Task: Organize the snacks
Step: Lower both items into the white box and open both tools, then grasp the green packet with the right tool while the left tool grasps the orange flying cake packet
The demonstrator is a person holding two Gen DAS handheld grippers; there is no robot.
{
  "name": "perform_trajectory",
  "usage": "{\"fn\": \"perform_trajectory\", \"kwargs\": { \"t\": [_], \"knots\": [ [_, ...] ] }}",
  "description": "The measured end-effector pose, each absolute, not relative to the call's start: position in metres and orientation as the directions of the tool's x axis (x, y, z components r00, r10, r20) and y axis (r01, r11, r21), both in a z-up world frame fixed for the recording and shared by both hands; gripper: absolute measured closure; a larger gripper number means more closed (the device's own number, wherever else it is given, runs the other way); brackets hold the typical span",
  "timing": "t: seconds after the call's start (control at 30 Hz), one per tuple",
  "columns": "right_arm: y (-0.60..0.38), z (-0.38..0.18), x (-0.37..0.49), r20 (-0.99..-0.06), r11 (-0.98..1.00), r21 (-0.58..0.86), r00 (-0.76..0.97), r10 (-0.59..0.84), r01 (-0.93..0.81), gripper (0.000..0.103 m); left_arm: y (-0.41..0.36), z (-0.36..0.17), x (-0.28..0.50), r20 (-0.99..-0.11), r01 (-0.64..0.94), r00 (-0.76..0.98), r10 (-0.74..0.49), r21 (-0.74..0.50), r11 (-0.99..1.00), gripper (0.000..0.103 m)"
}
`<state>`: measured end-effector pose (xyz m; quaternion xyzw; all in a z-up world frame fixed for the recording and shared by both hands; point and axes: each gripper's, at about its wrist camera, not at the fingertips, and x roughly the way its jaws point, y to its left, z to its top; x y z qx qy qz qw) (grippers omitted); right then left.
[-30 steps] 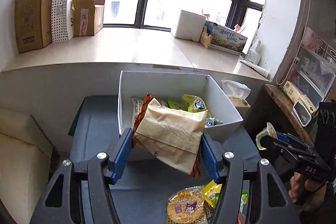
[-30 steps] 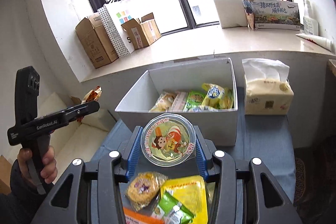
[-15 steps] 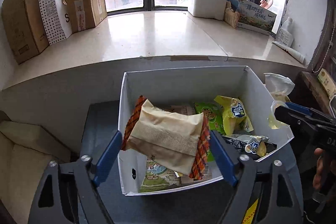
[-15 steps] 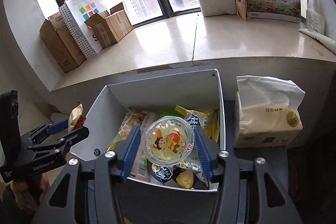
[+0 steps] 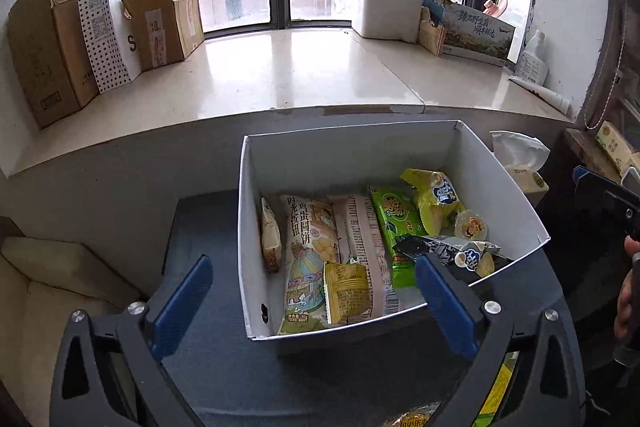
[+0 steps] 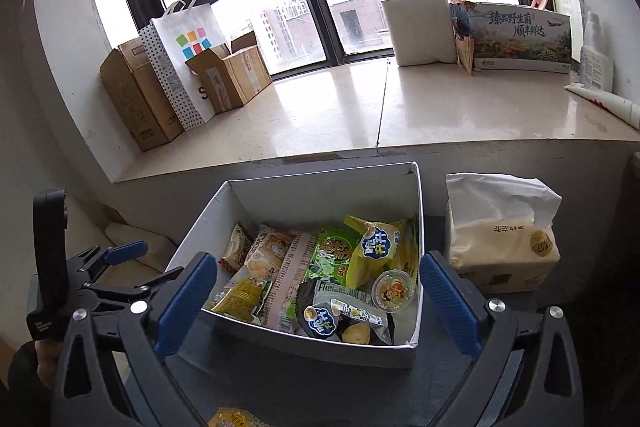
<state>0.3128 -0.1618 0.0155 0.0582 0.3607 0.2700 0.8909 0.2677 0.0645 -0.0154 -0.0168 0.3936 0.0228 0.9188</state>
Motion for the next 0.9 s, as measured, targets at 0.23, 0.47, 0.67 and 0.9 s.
{"fn": "perform_trajectory", "kwargs": {
  "t": [0.23,0.47,0.67,0.9],
  "knots": [
    [-0.181,0.035,0.264,-0.555,0.811,0.325,0.597,0.58,-0.486,0.0,0.052,0.018,0.199,-0.65,0.035,0.76,-0.009,0.027,0.999,0.0],
    [-0.203,0.021,0.198,-0.536,0.795,0.314,0.594,0.6,-0.52,0.0,0.044,0.016,0.121,-0.615,0.072,0.786,-0.06,-0.006,0.997,0.0],
    [-0.218,-0.015,0.15,-0.555,0.793,0.359,0.571,0.605,-0.491,0.0,0.037,-0.008,0.067,-0.611,0.078,0.785,-0.104,-0.068,0.995,0.0],
    [-0.221,-0.064,0.11,-0.596,0.782,0.416,0.51,0.62,-0.464,0.0,0.014,-0.043,0.031,-0.641,0.164,0.752,-0.156,-0.047,0.985,0.0]
  ]
}}
